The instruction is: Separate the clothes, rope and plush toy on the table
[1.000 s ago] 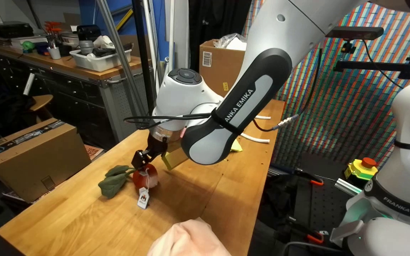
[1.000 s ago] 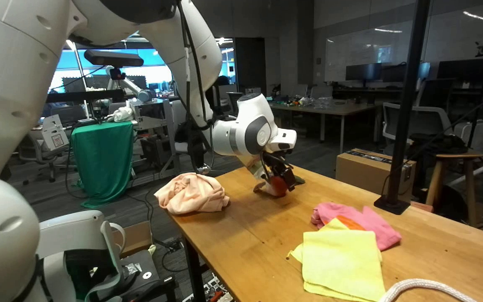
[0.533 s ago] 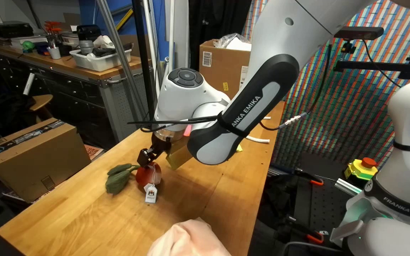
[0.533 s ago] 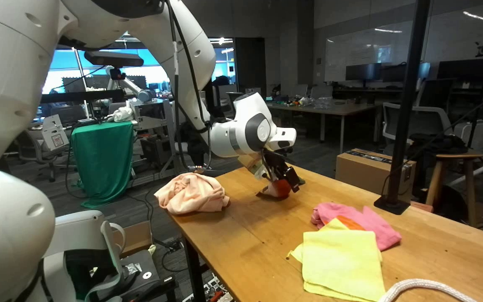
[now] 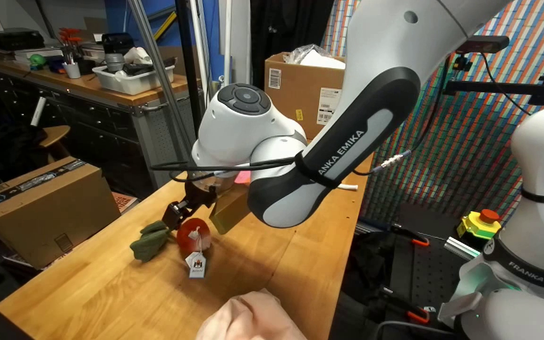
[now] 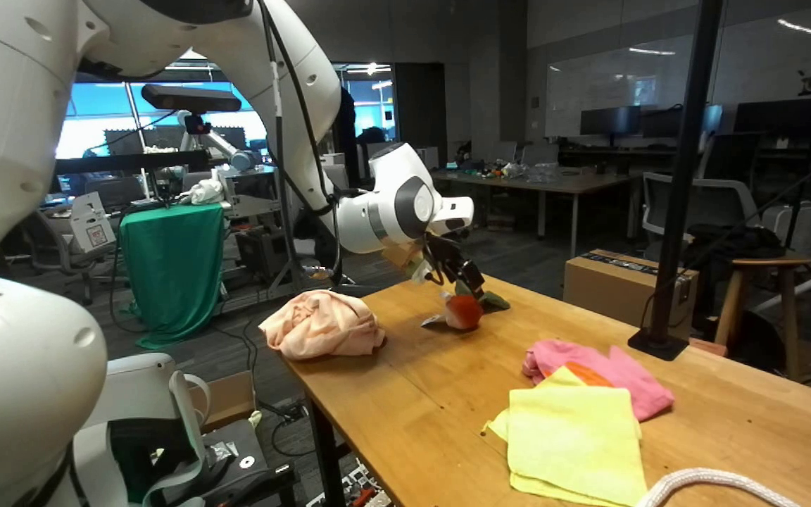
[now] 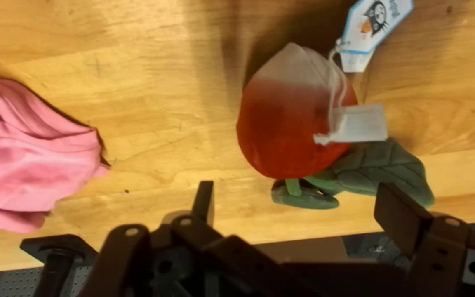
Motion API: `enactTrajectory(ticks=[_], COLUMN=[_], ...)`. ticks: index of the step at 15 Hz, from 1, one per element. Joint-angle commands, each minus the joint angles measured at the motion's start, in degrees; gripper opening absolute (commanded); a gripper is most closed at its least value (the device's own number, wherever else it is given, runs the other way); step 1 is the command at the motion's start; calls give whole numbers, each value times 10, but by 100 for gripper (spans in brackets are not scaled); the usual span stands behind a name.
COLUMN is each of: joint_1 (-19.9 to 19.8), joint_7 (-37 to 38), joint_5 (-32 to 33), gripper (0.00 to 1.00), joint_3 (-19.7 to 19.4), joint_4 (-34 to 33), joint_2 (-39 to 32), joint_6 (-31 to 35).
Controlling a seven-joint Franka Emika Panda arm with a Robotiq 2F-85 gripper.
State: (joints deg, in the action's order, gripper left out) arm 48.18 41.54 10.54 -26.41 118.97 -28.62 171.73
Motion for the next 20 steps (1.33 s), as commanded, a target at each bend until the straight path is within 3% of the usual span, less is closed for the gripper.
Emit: enactTrajectory(ticks=[1,8,11,15,20], joint_1=[58,196,245,292,346], joint_7=[28,96,99,99,96], joint_5=[26,90,72,39,-12], gripper=[100,100,100,100,100], joint_3=[-56,-244,-318,-384,-439], joint_4=[9,8,22,55,99], joint_2=[29,9,-14,-39,-42], joint_6=[21,31,29,14,-34])
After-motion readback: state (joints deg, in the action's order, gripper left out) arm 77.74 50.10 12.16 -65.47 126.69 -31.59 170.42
